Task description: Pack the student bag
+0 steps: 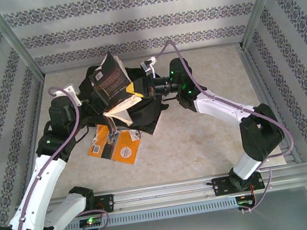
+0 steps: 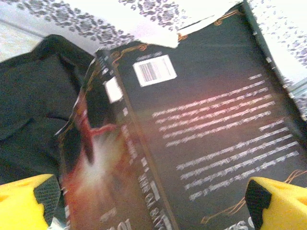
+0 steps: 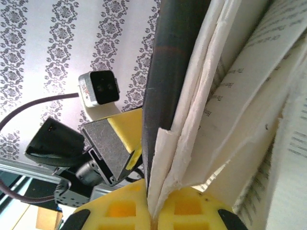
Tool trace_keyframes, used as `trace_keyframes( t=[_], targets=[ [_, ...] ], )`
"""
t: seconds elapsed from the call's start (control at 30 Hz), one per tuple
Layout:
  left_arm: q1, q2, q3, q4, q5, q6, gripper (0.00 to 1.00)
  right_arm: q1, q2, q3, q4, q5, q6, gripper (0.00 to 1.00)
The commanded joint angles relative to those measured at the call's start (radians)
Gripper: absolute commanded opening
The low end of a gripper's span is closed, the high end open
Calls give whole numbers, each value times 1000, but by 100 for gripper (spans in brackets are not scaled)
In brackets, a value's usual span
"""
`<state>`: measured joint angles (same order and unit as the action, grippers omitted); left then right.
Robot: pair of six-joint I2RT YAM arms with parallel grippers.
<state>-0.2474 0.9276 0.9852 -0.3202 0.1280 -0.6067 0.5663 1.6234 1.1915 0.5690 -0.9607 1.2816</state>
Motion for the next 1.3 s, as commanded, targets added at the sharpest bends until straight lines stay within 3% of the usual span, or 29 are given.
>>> trace_keyframes(
  t=[0.0, 0.23, 0.47, 0.77, 0.93, 1.0, 1.13, 1.27],
  targets=[
    [35, -5, -44, 240, 117, -87, 99, -7, -44, -20, 236, -17, 82, 0],
    [85, 67, -149, 519, 277, -347, 91, -11, -17, -80, 459, -1, 228, 0],
    [88, 122, -190, 684, 344, -529, 84, -11, -4, -99, 540, 8, 272, 0],
    [88, 155, -203, 803, 386, -603, 35, -8, 6, -134, 445, -6, 163, 0],
    [90, 123, -218, 798, 375, -552, 16, -19, -87, -160, 77, 65, -127, 0],
    [91, 110, -224, 797, 365, -536, 9, -16, -130, -155, -110, 133, -252, 16],
    [91, 97, -240, 834, 357, -522, 0, -1, -175, -131, -295, 227, -368, 68],
    [91, 103, -247, 891, 407, -530, 0, 2, -153, -75, -381, 235, -396, 88]
  ],
)
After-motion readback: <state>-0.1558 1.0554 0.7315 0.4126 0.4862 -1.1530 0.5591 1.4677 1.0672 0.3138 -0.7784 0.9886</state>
